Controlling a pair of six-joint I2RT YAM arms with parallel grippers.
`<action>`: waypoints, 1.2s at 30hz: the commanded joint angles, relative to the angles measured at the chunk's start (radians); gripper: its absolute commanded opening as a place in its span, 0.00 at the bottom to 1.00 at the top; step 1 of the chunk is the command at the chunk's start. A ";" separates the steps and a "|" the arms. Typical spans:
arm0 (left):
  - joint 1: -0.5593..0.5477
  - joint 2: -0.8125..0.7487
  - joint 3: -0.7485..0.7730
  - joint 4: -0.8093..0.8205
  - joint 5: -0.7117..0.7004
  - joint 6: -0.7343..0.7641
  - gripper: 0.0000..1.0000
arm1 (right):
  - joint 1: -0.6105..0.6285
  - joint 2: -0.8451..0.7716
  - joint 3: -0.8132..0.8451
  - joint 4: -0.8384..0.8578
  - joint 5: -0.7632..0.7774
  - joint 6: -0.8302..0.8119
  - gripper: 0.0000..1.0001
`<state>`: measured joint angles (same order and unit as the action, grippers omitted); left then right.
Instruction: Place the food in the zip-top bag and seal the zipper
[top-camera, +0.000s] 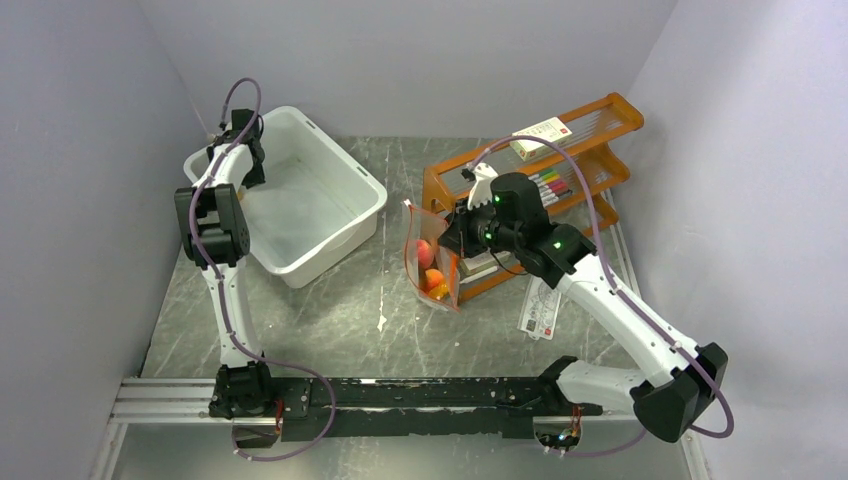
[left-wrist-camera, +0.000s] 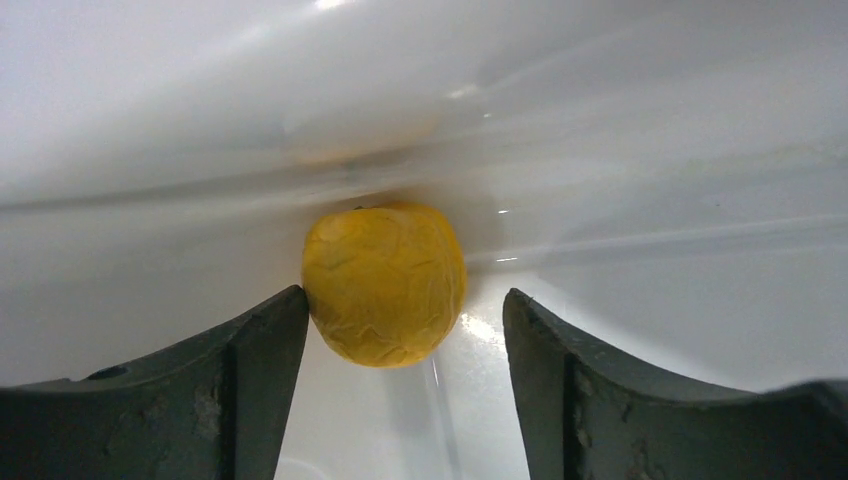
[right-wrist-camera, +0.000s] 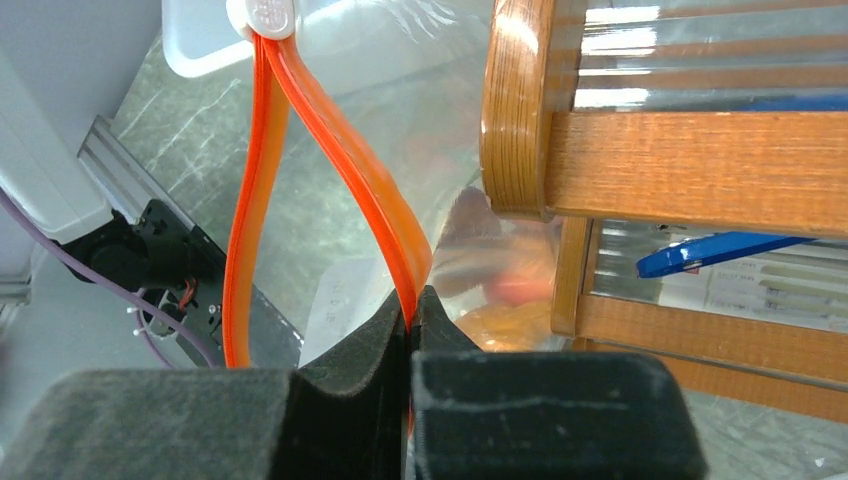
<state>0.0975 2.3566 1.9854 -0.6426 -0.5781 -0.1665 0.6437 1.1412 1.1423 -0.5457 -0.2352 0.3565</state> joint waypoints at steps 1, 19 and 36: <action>-0.007 -0.030 -0.037 0.067 0.063 0.029 0.66 | 0.009 0.017 0.008 0.028 0.002 0.006 0.00; -0.042 -0.208 -0.156 0.169 0.159 0.042 0.73 | 0.040 0.018 -0.020 0.057 0.015 0.015 0.00; 0.000 -0.069 -0.074 0.075 0.002 0.016 0.77 | 0.051 0.042 0.000 0.043 0.030 0.002 0.00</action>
<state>0.0895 2.2501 1.8977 -0.5426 -0.5350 -0.1471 0.6888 1.1763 1.1213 -0.5095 -0.2161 0.3664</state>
